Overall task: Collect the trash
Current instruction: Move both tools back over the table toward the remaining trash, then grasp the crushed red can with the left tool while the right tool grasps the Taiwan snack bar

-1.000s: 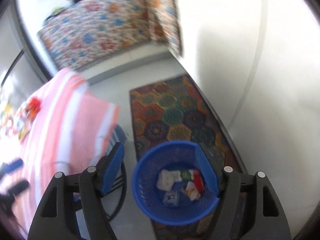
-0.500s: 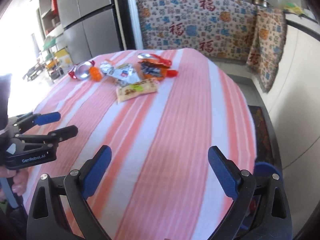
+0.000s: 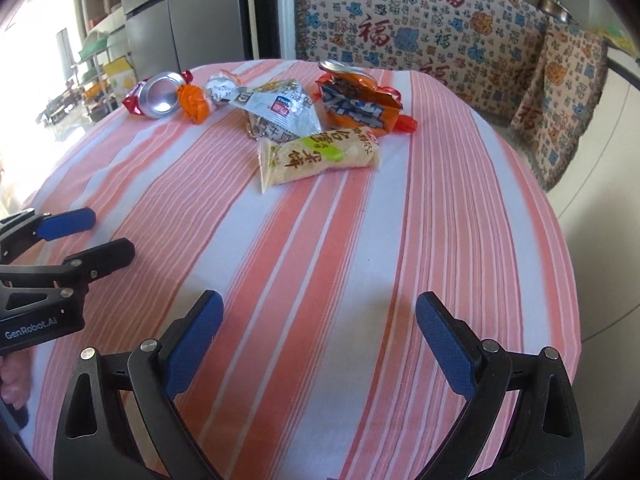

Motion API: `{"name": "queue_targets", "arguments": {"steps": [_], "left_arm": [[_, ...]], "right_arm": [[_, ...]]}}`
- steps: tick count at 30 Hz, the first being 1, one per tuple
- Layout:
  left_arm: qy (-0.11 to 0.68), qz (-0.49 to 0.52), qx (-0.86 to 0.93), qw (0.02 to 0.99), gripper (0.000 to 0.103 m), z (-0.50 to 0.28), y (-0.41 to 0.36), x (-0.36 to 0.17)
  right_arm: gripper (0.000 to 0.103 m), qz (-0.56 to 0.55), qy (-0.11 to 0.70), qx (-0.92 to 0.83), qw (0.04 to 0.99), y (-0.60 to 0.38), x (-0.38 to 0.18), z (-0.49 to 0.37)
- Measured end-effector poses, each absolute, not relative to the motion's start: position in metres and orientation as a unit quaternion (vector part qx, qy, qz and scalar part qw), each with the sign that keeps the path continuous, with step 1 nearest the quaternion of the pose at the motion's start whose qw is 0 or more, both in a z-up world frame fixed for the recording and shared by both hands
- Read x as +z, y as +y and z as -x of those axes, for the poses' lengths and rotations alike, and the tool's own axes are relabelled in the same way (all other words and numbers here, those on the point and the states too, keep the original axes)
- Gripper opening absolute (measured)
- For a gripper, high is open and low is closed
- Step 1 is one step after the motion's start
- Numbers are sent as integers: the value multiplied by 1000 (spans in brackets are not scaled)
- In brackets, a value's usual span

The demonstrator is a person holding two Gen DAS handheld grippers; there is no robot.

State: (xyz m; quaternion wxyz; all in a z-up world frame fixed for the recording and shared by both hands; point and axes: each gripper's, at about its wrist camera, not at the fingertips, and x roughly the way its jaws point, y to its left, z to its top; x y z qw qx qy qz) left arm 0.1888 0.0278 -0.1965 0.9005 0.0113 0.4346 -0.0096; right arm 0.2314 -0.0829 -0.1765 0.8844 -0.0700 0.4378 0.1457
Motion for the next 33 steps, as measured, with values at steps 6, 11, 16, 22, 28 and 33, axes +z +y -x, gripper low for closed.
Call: {"name": "queue_targets", "arguments": {"steps": [6, 11, 16, 22, 28, 33], "left_arm": [[433, -8, -13, 901, 72, -190, 28, -198], [434, -12, -14, 901, 75, -192, 28, -199], [435, -11, -22, 900, 75, -191, 30, -199], [433, -8, -36, 901, 75, -195, 56, -194], [383, 32, -24, 923, 75, -237, 131, -161], [382, 14, -65, 922, 75, -291, 168, -147]], "right_arm": [[99, 63, 451, 140, 879, -86, -179, -234], [102, 59, 455, 137, 878, -88, -180, -237], [102, 60, 455, 137, 878, -89, -180, -237], [102, 60, 455, 136, 878, -90, -180, -237], [102, 61, 456, 136, 878, -90, -180, -237], [102, 61, 456, 137, 878, -90, -180, -237]]}}
